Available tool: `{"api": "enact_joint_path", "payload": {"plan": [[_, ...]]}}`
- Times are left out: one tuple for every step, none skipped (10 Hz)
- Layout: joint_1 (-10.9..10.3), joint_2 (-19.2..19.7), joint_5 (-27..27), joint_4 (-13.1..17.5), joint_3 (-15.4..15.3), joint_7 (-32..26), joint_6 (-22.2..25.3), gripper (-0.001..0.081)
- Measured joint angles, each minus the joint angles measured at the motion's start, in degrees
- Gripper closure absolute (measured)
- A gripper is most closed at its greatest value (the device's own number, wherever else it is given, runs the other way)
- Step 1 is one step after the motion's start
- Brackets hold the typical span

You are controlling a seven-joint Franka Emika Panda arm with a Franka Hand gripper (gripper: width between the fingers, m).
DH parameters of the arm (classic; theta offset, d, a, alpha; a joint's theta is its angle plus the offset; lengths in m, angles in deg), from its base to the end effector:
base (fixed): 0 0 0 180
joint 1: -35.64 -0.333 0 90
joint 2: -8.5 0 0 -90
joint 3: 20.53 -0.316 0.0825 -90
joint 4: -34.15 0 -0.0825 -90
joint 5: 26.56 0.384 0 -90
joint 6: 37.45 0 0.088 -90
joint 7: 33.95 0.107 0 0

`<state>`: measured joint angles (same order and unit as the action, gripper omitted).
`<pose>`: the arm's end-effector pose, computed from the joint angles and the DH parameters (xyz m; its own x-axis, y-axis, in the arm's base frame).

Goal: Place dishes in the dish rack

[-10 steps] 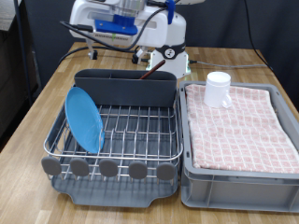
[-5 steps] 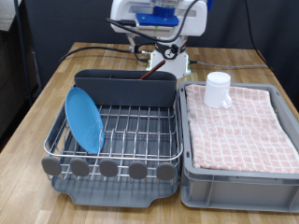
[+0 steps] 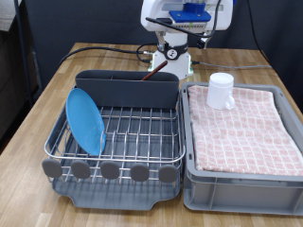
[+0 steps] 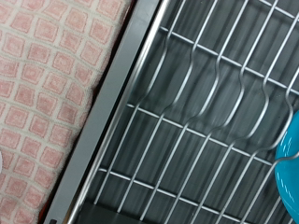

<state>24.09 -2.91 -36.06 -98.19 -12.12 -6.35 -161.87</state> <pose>0.4847 0.0188 0.4302 0.9408 -0.3237 0.1009 -0.3316 -0.9405 0.0746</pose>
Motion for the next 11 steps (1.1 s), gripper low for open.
{"api": "enact_joint_path", "payload": {"plan": [[-0.5, 0.4, 0.0, 0.2, -0.6, -0.2, 0.0, 0.0004], [-1.3, 0.8, 0.3, 0.3, -1.5, -0.2, 0.0, 0.0004], [-2.2, 1.0, 0.7, 0.5, -2.5, 0.2, 0.0, 0.0004], [-3.1, 1.1, 1.4, 0.6, -3.6, 1.2, 0.2, 0.0004], [-3.9, 1.2, 2.2, 0.9, -4.7, 2.7, 0.9, 0.0004], [-4.7, 1.3, 3.2, 1.3, -5.8, 4.5, 2.0, 0.0004], [-5.4, 1.4, 4.4, 1.8, -6.8, 6.5, 3.5, 0.0004], [-5.9, 1.5, 5.0, 2.3, -7.6, 8.3, 5.1, 0.0004], [-6.3, 1.9, 5.2, 2.8, -8.5, 9.4, 6.2, 0.0004], [-6.7, 2.4, 5.4, 3.3, -9.1, 9.6, 7.2, 0.0004], [-7.1, 3.2, 5.5, 3.8, -9.6, 9.6, 7.8, 0.0004]]}}
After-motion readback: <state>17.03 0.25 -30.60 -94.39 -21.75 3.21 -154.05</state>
